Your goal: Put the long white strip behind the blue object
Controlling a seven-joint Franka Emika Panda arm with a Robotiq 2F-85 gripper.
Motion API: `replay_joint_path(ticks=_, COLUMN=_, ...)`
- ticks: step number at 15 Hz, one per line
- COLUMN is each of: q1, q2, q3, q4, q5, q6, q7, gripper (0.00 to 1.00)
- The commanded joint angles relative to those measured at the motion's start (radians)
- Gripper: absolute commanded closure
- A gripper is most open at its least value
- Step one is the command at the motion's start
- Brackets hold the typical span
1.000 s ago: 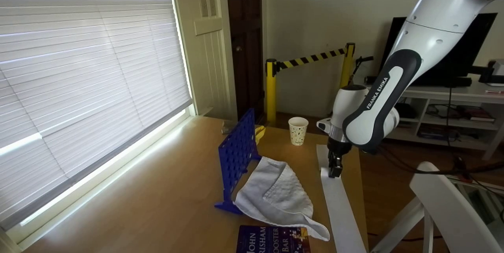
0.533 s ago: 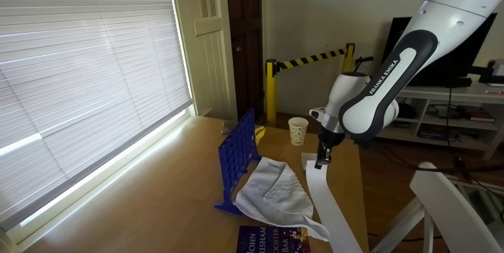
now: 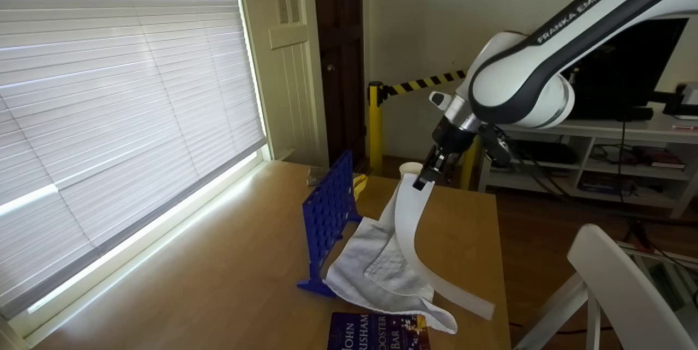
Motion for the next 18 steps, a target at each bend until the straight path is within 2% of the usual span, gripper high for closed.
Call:
replay_joint_path(ticks=1, q1=0.099, q2=-0.235, q3=-0.075, q4=0.019, q5=0.274, q6=-0.134, q7=-0.136, gripper=1.0)
replay_joint_path(ticks=5, q1=0.193, q2=-0.387, q3=-0.143, q4=0.059, q5=0.476, q6=-0.152, q7=-0.182, gripper=1.0)
replay_joint_path(ticks=9, q1=0.287, q2=-0.425, q3=-0.199, q4=0.137, q5=0.677, q6=-0.125, q7=-0.22, gripper=1.0)
replay_joint_path(ticks=13, q1=0.329, q2=-0.331, q3=-0.202, q4=0.268, q5=0.918, q6=-0.052, q7=-0.246, gripper=1.0)
replay_joint_path(ticks=16, q1=0.322, q2=-0.213, q3=-0.168, q4=0.387, q5=1.111, q6=0.026, q7=-0.334, gripper=1.0)
replay_joint_path(ticks=18, q1=0.306, q2=-0.12, q3=-0.139, q4=0.473, q5=1.199, q6=0.068, q7=-0.403, gripper=1.0)
